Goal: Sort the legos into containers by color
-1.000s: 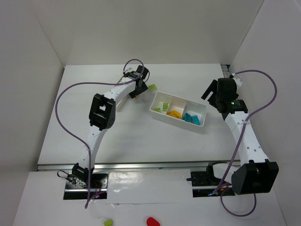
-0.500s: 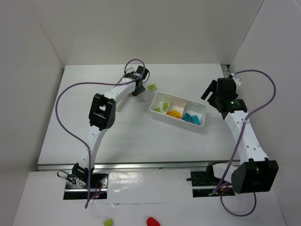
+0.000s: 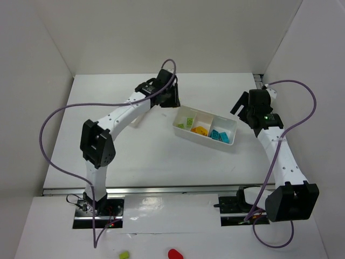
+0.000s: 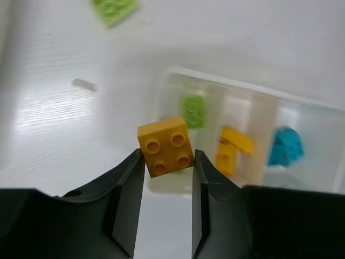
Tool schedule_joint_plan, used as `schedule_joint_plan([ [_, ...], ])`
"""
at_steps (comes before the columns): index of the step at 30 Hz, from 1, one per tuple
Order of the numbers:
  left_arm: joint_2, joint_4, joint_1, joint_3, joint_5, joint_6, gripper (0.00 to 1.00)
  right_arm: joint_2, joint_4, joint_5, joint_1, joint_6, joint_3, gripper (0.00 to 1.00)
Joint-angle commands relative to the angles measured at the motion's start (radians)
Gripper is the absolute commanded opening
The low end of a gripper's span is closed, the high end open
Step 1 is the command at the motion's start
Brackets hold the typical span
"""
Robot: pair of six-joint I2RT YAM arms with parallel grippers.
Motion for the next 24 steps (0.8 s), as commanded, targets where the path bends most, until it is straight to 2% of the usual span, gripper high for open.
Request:
schedule_joint_plan([
  [1, -0.02, 0.029, -0.095, 0.012, 0.138, 0.109, 0.21, -0.013, 0.038, -0.005, -0.006, 0.005, 0.007, 0.91],
  [8, 0.15, -0.013, -0.17, 0.193, 0.227, 0.144, 0.23, -0.051, 0.008, 0.022, -0.006, 0.005, 0.018, 0.91],
  [10, 0.2, -0.031, -0.17, 0.262, 0.227, 0.162, 0.3, -0.062, -0.015, 0.031, -0.006, 0.005, 0.027, 0.91],
  [12, 0.228, -0.057, -0.17, 0.324, 0.262, 0.199, 0.43, -0.074, -0.015, 0.042, -0.006, -0.004, 0.027, 0.91],
  [13, 0.237, -0.057, -0.17, 0.335, 0.273, 0.21, 0.55, -0.074, -0.015, 0.042, -0.006, -0.004, 0.027, 0.91],
  [14, 0.25, -0.057, -0.17, 0.344, 0.301, 0.221, 0.76, -0.083, -0.015, 0.051, -0.006, -0.004, 0.027, 0.91],
  [17, 0.25, -0.067, -0.158, 0.362, 0.322, 0.232, 1.0, -0.074, -0.015, 0.041, -0.006, 0.005, 0.018, 0.91],
  [20, 0.236, -0.067, -0.12, 0.371, 0.335, 0.232, 1.0, -0.074, -0.005, 0.021, -0.006, 0.005, 0.018, 0.91],
  [24, 0.198, -0.053, -0.043, 0.359, 0.272, 0.247, 0.79, -0.053, -0.005, 0.011, -0.006, 0.005, 0.028, 0.91],
])
